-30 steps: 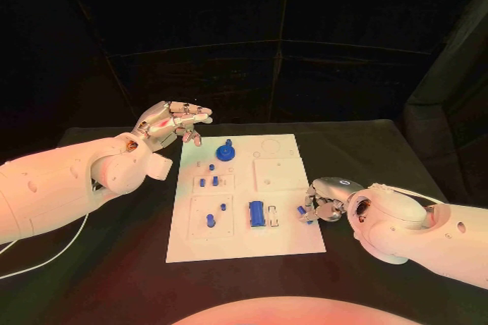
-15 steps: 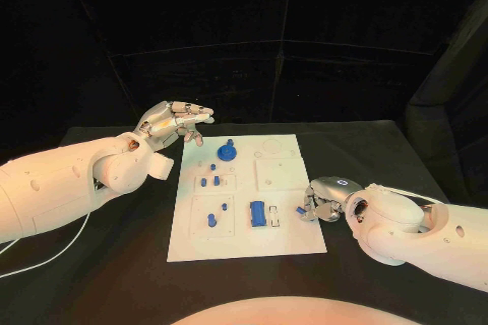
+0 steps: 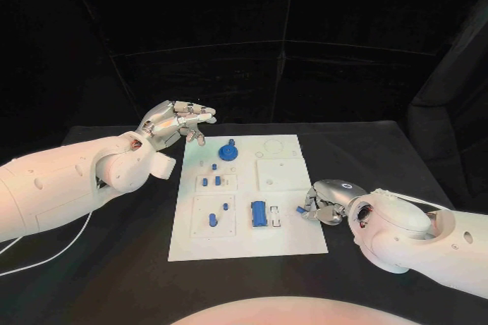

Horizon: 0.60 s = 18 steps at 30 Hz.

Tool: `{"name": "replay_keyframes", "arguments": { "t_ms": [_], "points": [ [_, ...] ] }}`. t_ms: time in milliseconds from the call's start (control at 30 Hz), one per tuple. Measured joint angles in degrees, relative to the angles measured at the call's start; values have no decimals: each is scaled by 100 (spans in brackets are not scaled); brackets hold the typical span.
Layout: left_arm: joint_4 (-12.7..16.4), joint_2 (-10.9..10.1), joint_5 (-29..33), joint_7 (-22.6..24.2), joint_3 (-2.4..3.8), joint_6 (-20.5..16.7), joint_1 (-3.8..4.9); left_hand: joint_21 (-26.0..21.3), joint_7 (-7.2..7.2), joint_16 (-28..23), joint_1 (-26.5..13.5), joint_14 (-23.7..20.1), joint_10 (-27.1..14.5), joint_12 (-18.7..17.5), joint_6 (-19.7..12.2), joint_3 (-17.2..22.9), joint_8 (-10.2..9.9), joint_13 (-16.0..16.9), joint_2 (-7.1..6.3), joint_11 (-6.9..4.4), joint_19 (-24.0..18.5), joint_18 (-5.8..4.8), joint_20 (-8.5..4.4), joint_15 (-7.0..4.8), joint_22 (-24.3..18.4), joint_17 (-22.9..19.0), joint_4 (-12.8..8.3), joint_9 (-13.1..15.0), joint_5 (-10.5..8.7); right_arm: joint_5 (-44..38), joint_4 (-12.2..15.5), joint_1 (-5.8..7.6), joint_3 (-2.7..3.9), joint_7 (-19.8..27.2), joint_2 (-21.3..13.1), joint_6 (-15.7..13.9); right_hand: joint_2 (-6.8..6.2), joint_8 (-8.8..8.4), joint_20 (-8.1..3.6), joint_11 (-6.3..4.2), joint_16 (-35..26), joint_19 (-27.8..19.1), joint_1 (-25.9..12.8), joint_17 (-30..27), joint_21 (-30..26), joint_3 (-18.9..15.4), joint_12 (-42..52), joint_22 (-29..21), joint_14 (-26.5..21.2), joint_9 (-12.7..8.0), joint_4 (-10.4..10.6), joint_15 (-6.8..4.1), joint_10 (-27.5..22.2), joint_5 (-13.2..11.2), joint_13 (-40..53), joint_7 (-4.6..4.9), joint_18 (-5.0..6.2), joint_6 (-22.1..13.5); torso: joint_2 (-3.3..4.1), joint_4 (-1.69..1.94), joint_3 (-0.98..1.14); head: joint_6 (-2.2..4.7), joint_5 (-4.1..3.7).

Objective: Assemble the parts on the task board

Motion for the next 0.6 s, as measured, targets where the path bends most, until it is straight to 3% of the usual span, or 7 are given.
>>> {"name": "replay_keyframes", "arguments": {
  "t_ms": [100,300,600],
  "points": [
    [1,0,0,0,0,0,0,0,0,0,0,0,0,0,0,0,0,0,0,0,0,0,0,0,0,0,0,0,0,119,103,-6,-1,5,-39,-224,-99,-6,0,-12,1,0,-100,0,0,173,-1,9,10,26,29,-10,12,40,-9,27,0,30,-1,-1,-3,7,1],
    [10,-1,-1,-1,-1,15,0,0,0,0,0,0,0,0,0,0,0,0,0,0,0,0,0,0,0,-9,0,0,0,520,218,1,6,86,-44,-704,-324,-65,0,-61,1,0,-324,0,0,568,28,17,20,39,87,-20,61,195,52,-19,0,110,3,5,-4,15,4],
    [31,-18,-1,-5,-1,84,0,0,0,0,0,0,0,0,0,0,0,0,0,0,0,0,0,0,-4,-19,0,-1,0,1377,152,2,6,232,158,-919,-457,-93,0,-82,1,0,-458,0,0,788,75,21,19,45,172,-21,83,195,25,-18,0,148,10,11,-1,2,44]
  ]
}}
